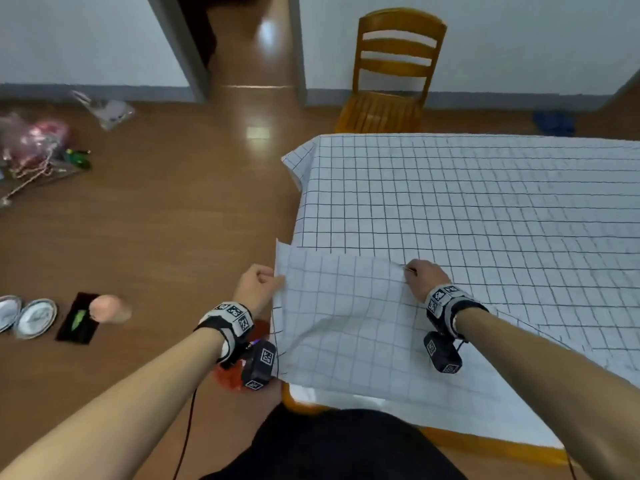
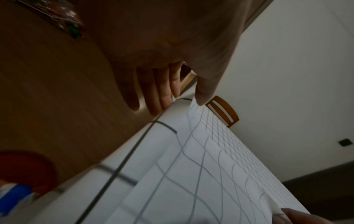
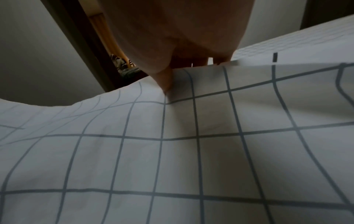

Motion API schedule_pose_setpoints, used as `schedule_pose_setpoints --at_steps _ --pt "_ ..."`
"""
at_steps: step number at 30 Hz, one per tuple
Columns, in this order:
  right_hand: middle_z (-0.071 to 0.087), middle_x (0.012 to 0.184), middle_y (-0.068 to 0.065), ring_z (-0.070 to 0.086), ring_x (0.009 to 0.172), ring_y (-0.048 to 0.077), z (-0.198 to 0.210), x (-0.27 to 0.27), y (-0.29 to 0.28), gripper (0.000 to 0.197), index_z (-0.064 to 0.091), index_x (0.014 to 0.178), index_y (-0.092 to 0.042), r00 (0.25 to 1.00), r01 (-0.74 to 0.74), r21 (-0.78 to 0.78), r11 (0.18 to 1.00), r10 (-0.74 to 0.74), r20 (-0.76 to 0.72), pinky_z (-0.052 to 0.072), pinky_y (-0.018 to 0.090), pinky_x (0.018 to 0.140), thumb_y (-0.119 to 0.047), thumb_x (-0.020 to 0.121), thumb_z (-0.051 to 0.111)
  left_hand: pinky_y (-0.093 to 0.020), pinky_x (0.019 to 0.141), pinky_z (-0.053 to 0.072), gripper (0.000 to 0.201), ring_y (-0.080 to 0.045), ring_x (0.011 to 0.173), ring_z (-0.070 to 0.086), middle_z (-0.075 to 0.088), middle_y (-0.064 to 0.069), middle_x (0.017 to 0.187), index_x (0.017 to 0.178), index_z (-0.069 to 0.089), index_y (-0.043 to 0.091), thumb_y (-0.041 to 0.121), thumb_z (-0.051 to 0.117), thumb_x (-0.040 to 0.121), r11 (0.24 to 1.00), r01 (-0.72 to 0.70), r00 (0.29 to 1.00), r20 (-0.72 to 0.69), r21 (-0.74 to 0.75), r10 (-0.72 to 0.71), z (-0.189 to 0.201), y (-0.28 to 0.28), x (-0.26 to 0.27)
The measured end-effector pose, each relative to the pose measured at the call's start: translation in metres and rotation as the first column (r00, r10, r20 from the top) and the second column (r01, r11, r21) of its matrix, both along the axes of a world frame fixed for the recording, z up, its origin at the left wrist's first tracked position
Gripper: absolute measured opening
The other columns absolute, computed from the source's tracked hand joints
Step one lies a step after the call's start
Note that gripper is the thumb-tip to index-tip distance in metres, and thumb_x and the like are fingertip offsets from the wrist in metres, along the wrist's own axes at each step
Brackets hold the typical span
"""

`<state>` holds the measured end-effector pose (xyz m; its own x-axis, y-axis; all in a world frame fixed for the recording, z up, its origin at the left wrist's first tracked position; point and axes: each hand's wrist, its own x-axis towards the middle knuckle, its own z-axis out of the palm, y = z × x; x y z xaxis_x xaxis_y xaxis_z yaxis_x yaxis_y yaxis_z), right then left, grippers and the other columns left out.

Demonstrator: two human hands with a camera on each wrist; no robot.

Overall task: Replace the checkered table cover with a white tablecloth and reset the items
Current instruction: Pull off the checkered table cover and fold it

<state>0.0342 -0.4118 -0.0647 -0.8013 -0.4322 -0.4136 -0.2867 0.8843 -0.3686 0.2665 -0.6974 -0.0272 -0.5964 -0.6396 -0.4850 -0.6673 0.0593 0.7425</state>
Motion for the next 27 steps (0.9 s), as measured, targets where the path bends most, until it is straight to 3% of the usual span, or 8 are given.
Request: schedule_pose_setpoints --at_steps 5,7,10,12,14,16,23,27 --pt "0.066 0.095 0.007 0.061 0.085 0.029 -0.023 -0.008 -0.009 0.022 0.062 0.095 -0.016 0.996 -0.042 0.033 0.999 0.039 0.085 0.051 0.035 0.074 -0.03 0.098 0.045 -0.025 0.079 0.046 0.053 -0.017 0.101 0.06 0.062 0.003 0.11 0.119 0.054 0.017 0.037 0.081 0.078 1.0 0.021 0.983 0.182 -0.005 -0.019 -0.021 0.041 0.048" --pt "0.064 0.094 0.006 0.06 0.086 0.028 -0.028 -0.008 -0.012 0.023 0.06 0.097 -0.015 0.992 -0.046 0.039 0.998 0.041 0.119 0.048 0.034 0.072 -0.034 0.097 0.048 -0.03 0.087 0.048 0.067 -0.015 0.104 0.059 0.06 0.006 0.116 0.122 0.052 0.02 0.043 0.086 0.069 0.999 0.053 0.961 0.272 0.002 -0.052 -0.034 0.056 0.066" --pt "0.058 0.098 0.001 0.055 0.089 0.024 -0.032 -0.002 -0.021 0.023 0.054 0.103 -0.018 0.988 -0.078 0.012 0.997 0.075 0.135 0.043 0.033 0.075 -0.039 0.095 0.056 -0.036 0.096 0.049 0.092 -0.02 0.11 0.058 0.056 0.0 0.128 0.133 0.047 0.016 0.049 0.089 0.058 0.995 0.095 0.915 0.394 -0.006 -0.085 -0.05 0.074 0.088" --pt "0.057 0.096 0.0 0.054 0.087 0.022 -0.032 0.005 -0.025 0.023 0.053 0.105 -0.02 0.986 -0.107 -0.024 0.994 0.109 0.122 0.041 0.032 0.074 -0.04 0.094 0.059 -0.033 0.098 0.046 0.097 -0.024 0.118 0.055 0.051 -0.005 0.138 0.139 0.042 0.011 0.048 0.087 0.061 0.995 0.096 0.885 0.458 0.002 -0.086 -0.06 0.082 0.098" --pt "0.059 0.095 -0.001 0.056 0.087 0.022 -0.032 0.01 -0.028 0.023 0.054 0.104 -0.022 0.986 -0.122 -0.042 0.992 0.126 0.111 0.042 0.031 0.073 -0.041 0.092 0.06 -0.028 0.092 0.044 0.085 -0.026 0.119 0.055 0.053 -0.007 0.136 0.138 0.042 0.01 0.045 0.081 0.071 0.99 0.142 0.844 0.523 0.002 -0.122 -0.069 0.085 0.105" --pt "0.06 0.095 -0.001 0.058 0.087 0.023 -0.033 0.014 -0.029 0.023 0.056 0.105 -0.022 0.985 -0.132 -0.034 0.991 0.135 0.105 0.043 0.031 0.074 -0.041 0.092 0.059 -0.025 0.083 0.042 0.063 -0.024 0.112 0.059 0.061 -0.003 0.12 0.13 0.05 0.013 0.038 0.077 0.079 0.989 0.143 0.84 0.531 -0.025 -0.108 -0.074 0.087 0.109" --pt "0.064 0.09 0.005 0.055 0.081 0.027 -0.034 0.014 -0.019 0.021 0.06 0.095 -0.016 0.989 -0.149 -0.016 0.989 0.149 0.017 0.039 0.032 0.069 -0.033 0.1 0.048 -0.033 0.08 0.052 0.04 -0.025 0.095 0.064 0.07 0.0 0.101 0.11 0.062 0.028 0.042 0.072 0.074 0.987 0.073 0.927 0.375 -0.142 -0.014 -0.086 0.084 0.122" --pt "0.063 0.089 0.011 0.054 0.08 0.029 -0.025 0.006 -0.011 0.027 0.059 0.096 -0.01 0.995 -0.101 -0.029 0.995 0.1 -0.026 0.039 0.033 0.068 -0.033 0.101 0.046 -0.037 0.077 0.052 0.023 -0.024 0.092 0.062 0.069 0.001 0.095 0.102 0.06 0.028 0.018 0.065 0.081 0.965 0.169 0.948 0.3 -0.201 -0.103 -0.07 0.071 0.122"
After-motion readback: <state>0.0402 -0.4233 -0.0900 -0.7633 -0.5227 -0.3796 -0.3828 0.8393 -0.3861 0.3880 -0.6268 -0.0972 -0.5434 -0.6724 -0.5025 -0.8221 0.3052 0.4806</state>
